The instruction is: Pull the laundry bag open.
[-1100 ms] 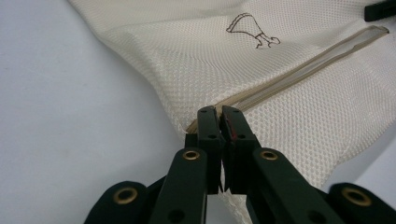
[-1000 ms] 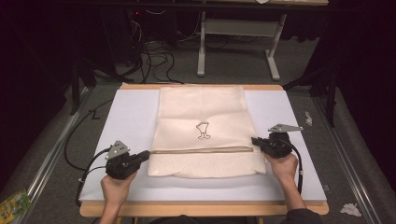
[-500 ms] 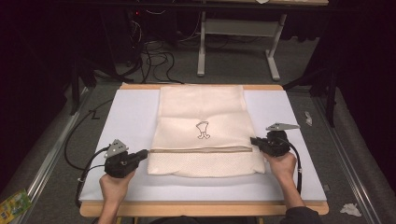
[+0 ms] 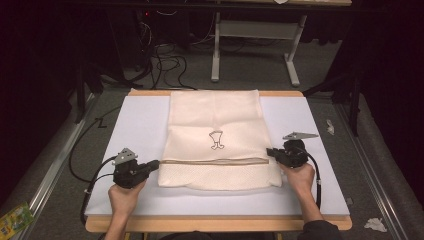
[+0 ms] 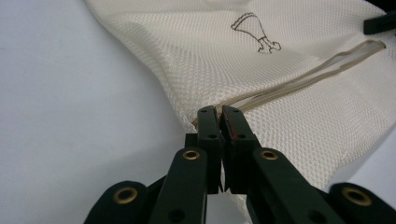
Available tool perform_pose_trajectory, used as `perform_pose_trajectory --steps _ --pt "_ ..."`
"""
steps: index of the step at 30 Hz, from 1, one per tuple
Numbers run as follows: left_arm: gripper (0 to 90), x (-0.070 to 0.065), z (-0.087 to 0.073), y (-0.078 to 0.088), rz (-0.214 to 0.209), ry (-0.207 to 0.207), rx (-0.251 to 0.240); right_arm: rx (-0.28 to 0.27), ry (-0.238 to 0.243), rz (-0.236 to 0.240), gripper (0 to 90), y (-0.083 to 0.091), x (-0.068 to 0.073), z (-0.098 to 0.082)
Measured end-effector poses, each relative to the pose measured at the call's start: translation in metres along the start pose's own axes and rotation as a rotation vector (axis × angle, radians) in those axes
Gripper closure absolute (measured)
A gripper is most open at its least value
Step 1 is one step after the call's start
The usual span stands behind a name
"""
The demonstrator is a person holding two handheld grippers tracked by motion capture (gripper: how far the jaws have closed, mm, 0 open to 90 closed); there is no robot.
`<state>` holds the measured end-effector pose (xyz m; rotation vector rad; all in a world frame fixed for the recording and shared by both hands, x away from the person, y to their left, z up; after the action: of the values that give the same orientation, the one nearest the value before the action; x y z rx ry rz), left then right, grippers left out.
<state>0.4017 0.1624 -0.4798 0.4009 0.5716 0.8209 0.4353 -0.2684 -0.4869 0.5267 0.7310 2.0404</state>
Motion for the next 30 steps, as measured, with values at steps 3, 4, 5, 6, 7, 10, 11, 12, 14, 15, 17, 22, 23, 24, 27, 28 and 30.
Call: perform_pose_trajectory --steps 3,4,5,6,7,10,11,12,14,15,17,22,23,24,27,28,30 --pt "87.2 0.0 -0.001 0.0 0.009 -0.011 0.007 -0.006 -0.002 0.004 88.2 0.0 -0.002 -0.004" --pt "87.2 0.0 -0.002 0.0 0.013 -0.012 0.009 -0.006 -0.004 0.005 88.2 -0.001 -0.002 -0.005" --pt "87.2 0.0 -0.002 0.0 0.016 -0.015 0.012 0.003 -0.004 0.004 88.3 -0.002 -0.002 -0.006" --pt "87.2 0.001 -0.002 -0.001 0.02 -0.014 0.011 0.003 0.001 0.002 88.3 -0.003 -0.002 -0.006" --pt "87.2 0.001 -0.002 -0.001 0.027 -0.013 0.009 0.001 0.005 0.002 88.3 -0.003 -0.002 -0.006" --pt "87.1 0.001 0.0 -0.001 0.024 0.0 0.01 0.006 0.003 0.007 88.2 -0.002 0.001 -0.007" --pt "87.1 0.001 0.001 -0.001 0.023 -0.001 0.006 0.007 0.007 0.006 88.1 -0.002 0.001 -0.007" --pt "87.1 0.002 0.002 -0.001 0.026 0.001 0.003 0.0 0.002 0.008 88.0 0.0 0.002 -0.007" --pt "87.1 0.004 0.003 -0.002 0.038 0.005 -0.003 -0.009 -0.001 0.015 87.8 0.001 0.004 -0.008" --pt "87.0 0.005 0.003 -0.002 0.042 0.008 -0.006 -0.006 0.005 0.016 87.6 0.0 0.005 -0.009" --pt "87.0 0.004 0.004 -0.003 0.035 0.014 -0.01 0.001 0.018 0.011 87.5 -0.002 0.007 -0.01" --pt "86.8 0.003 0.001 -0.004 0.042 0.003 0.008 0.013 0.019 0.006 85.3 -0.003 0.006 -0.012" --pt "86.8 0.003 0.0 -0.005 0.05 -0.006 0.013 0.013 0.019 0.003 84.8 -0.003 0.006 -0.012" --pt "86.7 0.003 -0.001 -0.006 0.053 -0.008 0.019 0.017 0.025 0.0 84.4 -0.003 0.007 -0.012" --pt "86.5 0.003 -0.004 -0.008 0.064 -0.013 0.038 0.04 0.028 -0.003 82.7 -0.006 0.006 -0.014" --pt "86.5 0.003 -0.004 -0.009 0.063 -0.009 0.043 0.043 0.032 -0.006 80.6 -0.006 0.006 -0.014" --pt "86.1 0.002 -0.004 -0.009 0.059 -0.011 0.046 0.053 0.03 -0.004 77.6 -0.006 0.006 -0.015"
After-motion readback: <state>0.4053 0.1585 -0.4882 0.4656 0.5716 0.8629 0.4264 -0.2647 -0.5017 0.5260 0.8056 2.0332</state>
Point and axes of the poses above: each handheld gripper's, and its own axes: y roughly backward along the jaws, z roughly out of its top, x roughly to its left, the point moved 7 cm from there along -y, roughly forward along the jaws, and after that the axes turned 6 degrees about y, right-handed, at the moved point
